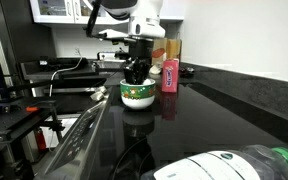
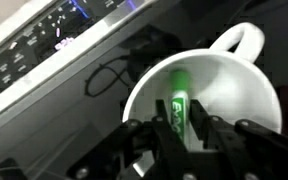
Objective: Pick up the object from the mug and place it on the stove top
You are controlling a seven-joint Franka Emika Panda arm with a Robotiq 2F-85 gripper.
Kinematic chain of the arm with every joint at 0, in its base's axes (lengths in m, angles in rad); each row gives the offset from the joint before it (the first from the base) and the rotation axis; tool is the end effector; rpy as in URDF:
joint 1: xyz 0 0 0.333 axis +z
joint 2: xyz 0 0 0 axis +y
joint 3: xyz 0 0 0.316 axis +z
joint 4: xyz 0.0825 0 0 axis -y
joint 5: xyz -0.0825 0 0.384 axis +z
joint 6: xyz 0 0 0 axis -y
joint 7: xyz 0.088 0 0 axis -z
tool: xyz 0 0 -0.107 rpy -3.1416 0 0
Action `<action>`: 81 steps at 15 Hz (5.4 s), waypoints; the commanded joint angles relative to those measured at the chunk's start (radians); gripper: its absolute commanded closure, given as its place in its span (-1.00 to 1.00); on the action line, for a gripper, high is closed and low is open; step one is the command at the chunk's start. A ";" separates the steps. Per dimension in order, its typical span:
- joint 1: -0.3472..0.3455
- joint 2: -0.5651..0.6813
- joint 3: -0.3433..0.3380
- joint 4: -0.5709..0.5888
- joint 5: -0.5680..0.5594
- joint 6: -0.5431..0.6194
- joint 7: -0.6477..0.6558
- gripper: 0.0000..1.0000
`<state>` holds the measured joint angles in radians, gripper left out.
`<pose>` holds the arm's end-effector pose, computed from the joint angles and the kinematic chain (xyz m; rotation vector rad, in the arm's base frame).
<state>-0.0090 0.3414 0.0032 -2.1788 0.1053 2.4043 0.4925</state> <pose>0.5492 -0.0025 0.2225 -2.9683 0.8866 0.1995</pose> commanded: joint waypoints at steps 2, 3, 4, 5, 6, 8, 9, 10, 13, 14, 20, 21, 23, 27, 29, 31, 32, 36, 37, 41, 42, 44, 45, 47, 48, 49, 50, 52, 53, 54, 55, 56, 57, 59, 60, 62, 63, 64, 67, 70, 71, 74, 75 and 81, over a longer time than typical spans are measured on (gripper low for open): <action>0.035 0.029 -0.024 0.015 -0.002 0.029 -0.025 0.87; 0.040 0.030 -0.026 0.015 -0.006 0.032 -0.021 0.87; 0.046 0.025 -0.028 0.010 -0.010 0.036 -0.019 0.99; 0.053 0.018 -0.032 0.008 -0.020 0.031 -0.010 0.94; 0.056 0.006 -0.031 -0.003 -0.020 0.032 -0.012 0.90; 0.063 -0.022 -0.035 -0.020 -0.020 0.018 -0.005 0.90; 0.066 -0.039 -0.037 -0.028 -0.018 0.005 0.000 0.90; 0.066 -0.055 -0.039 -0.036 -0.014 0.000 0.002 0.90; 0.046 -0.120 -0.031 -0.051 0.027 -0.070 -0.013 0.90; 0.039 -0.145 -0.028 -0.056 0.043 -0.099 -0.019 0.90; -0.011 -0.295 -0.039 -0.054 0.288 -0.274 -0.010 0.90; -0.019 -0.304 -0.049 -0.057 0.290 -0.247 0.041 0.90; -0.041 -0.297 -0.068 -0.053 0.339 -0.208 0.061 0.90; -0.072 -0.242 -0.088 -0.031 0.518 -0.099 0.046 0.90; -0.078 -0.216 -0.089 -0.009 0.605 -0.044 0.064 0.90; -0.082 -0.188 -0.095 0.019 0.667 -0.001 0.096 0.90; -0.084 -0.172 -0.100 0.035 0.683 0.016 0.130 0.90; -0.123 -0.085 -0.111 0.117 0.811 -0.025 0.135 0.90; -0.137 -0.059 -0.108 0.132 0.873 -0.028 0.116 0.90; -0.174 0.048 -0.107 0.191 1.079 -0.036 0.037 0.90; -0.177 0.076 -0.109 0.206 1.105 -0.035 0.023 0.90; -0.182 0.130 -0.113 0.238 1.133 -0.045 0.014 0.90; -0.184 0.156 -0.114 0.255 1.139 -0.051 0.015 0.90; -0.197 0.208 -0.108 0.291 1.179 -0.069 0.004 0.90; -0.205 0.234 -0.105 0.313 1.202 -0.081 -0.003 0.90; -0.206 0.256 -0.107 0.330 1.211 -0.086 -0.001 0.90; -0.215 0.279 -0.103 0.351 1.236 -0.096 -0.014 0.90; -0.227 0.317 -0.100 0.386 1.273 -0.112 -0.028 0.90; -0.232 0.332 -0.099 0.400 1.294 -0.120 -0.045 0.90; -0.236 0.346 -0.100 0.414 1.307 -0.133 -0.052 0.55; -0.241 0.356 -0.098 0.424 1.328 -0.141 -0.067 0.09; -0.244 0.366 -0.100 0.429 1.341 -0.151 -0.072 0.06; -0.241 0.371 -0.105 0.431 1.344 -0.155 -0.071 0.02; -0.229 0.365 -0.118 0.421 1.329 -0.134 -0.073 -0.28; -0.225 0.354 -0.121 0.412 1.327 -0.124 -0.082 -0.41; -0.204 0.331 -0.139 0.396 1.294 -0.091 -0.080 -0.71; -0.192 0.316 -0.148 0.386 1.275 -0.071 -0.077 -0.87; -0.175 0.291 -0.159 0.367 1.247 -0.042 -0.078 -0.98; -0.119 0.208 -0.189 0.308 1.116 0.044 -0.027 -1.00; -0.041 0.110 -0.230 0.226 0.898 0.149 0.102 -1.00; -0.019 0.076 -0.242 0.197 0.812 0.163 0.163 -1.00; 0.029 -0.024 -0.266 0.127 0.558 0.152 0.340 -1.00; 0.034 -0.054 -0.263 0.112 0.479 0.151 0.376 -1.00; 0.020 -0.196 -0.223 0.088 0.135 0.021 0.506 -1.00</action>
<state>0.0183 0.2076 -0.2369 -2.0617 0.3372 2.4809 0.9539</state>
